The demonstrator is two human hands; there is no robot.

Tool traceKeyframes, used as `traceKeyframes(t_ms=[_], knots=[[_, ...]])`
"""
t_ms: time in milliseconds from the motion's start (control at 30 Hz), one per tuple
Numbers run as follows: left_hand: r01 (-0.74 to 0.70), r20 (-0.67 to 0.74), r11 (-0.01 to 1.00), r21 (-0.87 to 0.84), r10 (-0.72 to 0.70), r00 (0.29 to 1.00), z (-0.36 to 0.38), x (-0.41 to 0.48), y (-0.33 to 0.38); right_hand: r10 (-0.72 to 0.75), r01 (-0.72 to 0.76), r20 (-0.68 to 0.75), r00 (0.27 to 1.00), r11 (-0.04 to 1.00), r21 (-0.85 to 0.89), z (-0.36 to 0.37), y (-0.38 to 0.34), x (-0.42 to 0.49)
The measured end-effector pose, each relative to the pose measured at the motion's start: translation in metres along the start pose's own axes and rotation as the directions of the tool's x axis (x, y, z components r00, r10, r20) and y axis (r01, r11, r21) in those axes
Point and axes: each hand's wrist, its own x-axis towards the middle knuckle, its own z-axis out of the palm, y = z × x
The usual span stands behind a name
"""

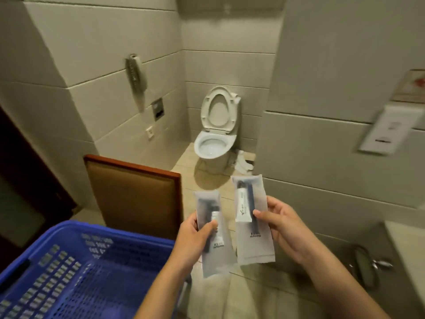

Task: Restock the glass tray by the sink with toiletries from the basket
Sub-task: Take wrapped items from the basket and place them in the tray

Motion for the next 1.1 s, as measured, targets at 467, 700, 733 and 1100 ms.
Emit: traceKeyframes(t_ms=[467,700,733,1100], knots=[[-0.043,0.767,0.997,0.064,-0.021,0.641,0.317,-0.157,-0.034,-0.037,0.083,-0.664,0.747,0.996,0.038,-0.210,0.053,-0.308],[-0.119,0.935,0.977,0.176,-0.128,0.330,0.398,-0.224,-0.053,0.045,0.131,-0.937,0.346,0.987,0.096,-0.229,0.083,-0.416],[-0.147,0.949,0.972,0.183,-0.136,0.285,0.405,-0.228,-0.053,0.052,0.141,-0.954,0.296,0.985,0.097,-0.228,0.085,-0.426],[-0.204,0.980,0.966,0.160,-0.179,-0.082,0.445,-0.229,-0.045,0.127,0.260,-0.992,-0.017,0.958,0.118,-0.201,0.093,-0.456]])
